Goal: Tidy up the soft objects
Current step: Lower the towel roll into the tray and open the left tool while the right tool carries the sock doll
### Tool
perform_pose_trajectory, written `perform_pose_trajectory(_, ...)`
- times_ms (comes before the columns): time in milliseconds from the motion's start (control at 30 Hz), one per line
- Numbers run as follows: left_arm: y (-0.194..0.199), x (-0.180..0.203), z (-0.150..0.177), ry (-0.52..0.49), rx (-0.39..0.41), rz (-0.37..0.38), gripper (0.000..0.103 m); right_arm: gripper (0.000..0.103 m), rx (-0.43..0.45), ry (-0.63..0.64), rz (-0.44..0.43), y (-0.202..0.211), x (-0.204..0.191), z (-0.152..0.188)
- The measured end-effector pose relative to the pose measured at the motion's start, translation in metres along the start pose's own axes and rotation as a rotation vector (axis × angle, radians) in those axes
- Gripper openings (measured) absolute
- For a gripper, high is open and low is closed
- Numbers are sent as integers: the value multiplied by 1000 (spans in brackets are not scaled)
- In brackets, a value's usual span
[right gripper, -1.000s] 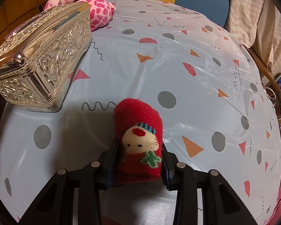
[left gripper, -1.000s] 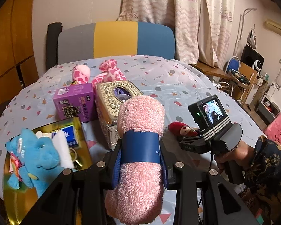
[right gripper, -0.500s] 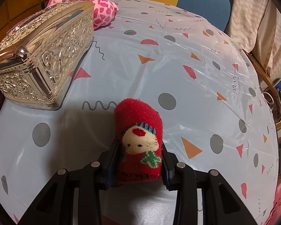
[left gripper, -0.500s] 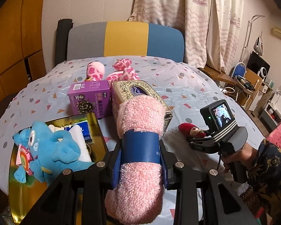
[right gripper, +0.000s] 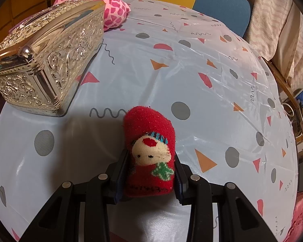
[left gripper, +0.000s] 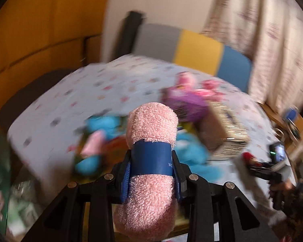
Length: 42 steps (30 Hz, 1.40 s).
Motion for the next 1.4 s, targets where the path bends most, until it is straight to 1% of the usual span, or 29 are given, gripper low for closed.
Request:
perform_pose_trajectory(33, -1, -20, 5, 48, -16, -27, 34, 38, 0, 1, 0, 0, 0, 0)
perform_pose_trajectory(100, -8, -48, 16, 121, -57, -52, 34, 38, 0, 1, 0, 0, 0, 0)
perform_pose_trajectory(233, -30, -80, 37, 219, -127, -70, 34, 38, 0, 1, 5, 0, 0, 0)
perform_pose_trajectory(333, -46, -89, 43, 238, -144, -75, 35, 38, 0, -1, 5, 0, 1, 0)
perform_pose_trajectory(367, -54, -89, 44, 240, -162, -79, 36, 38, -1, -1, 5, 0, 1, 0)
perform_pose_trajectory(400, -61, -90, 45, 244, -181, -67, 38, 38, -1, -1, 4, 0, 1, 0)
perform_pose_trajectory(433, -67, -89, 45, 251, -196, -54, 43, 38, 0, -1, 2, 0, 1, 0)
perform_pose_trajectory(467, -71, -89, 47, 253, -202, -59, 50, 38, -1, -2, 1, 0, 1, 0)
perform_pose_trajectory(500, -75, -88, 46, 249, -205, -67, 53, 38, -1, -2, 2, -1, 1, 0)
perform_pose_trajectory(567, -81, -88, 49, 247, -213, -82, 53, 38, -1, -3, 1, -1, 1, -1)
perform_pose_trajectory(667, -79, -94, 51, 273, -208, -96, 53, 38, -1, -4, 2, -1, 1, -1)
perform_pose_trajectory(733, -73, -97, 51, 270, -189, -121, 53, 38, -2, -4, 5, -1, 1, -1)
perform_pose_trajectory(800, -65, -96, 48, 257, -157, -151, 54, 38, -2, -4, 13, -1, 0, -1)
perform_pose_trajectory(867, -57, -93, 45, 232, -122, -190, 61, 37, -6, -7, 23, -1, -1, -1)
perform_pose_trajectory(933, -51, -88, 41, 207, -100, -218, 61, 35, -17, -16, 35, 0, -4, -1)
perform_pose_trajectory(1000, -47, -84, 39, 191, -84, -223, 61, 33, -33, -22, 49, 2, -7, 0)
perform_pose_trajectory(1067, -44, -75, 36, 164, -72, -217, 65, 33, -48, -30, 45, 4, -9, 1)
perform_pose_trajectory(1167, -39, -66, 33, 137, -57, -214, 66, 32, -74, -58, -1, 10, -10, 5)
perform_pose_trajectory(1233, -37, -60, 33, 120, -47, -215, 66, 32, -67, -77, -44, 18, -13, 8)
perform_pose_trajectory(1300, -35, -54, 34, 101, -39, -213, 67, 32, -33, -79, -61, 30, -19, 11)
perform_pose_trajectory(1367, -34, -50, 34, 88, -37, -220, 67, 32, 13, -80, -103, 46, -26, 13)
perform_pose_trajectory(1400, -34, -48, 35, 83, -38, -221, 67, 32, 49, -74, -142, 59, -32, 15)
Point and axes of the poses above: each gripper's, at about its wrist camera, not at the fingertips, and y roughly against the way its jaws point, x to its right, z to its underside, the point moved 2 cm from there along -y, roughly the way its jaws point, and after that the axes turned 11 degrees about -x, right-handed, at the moved point
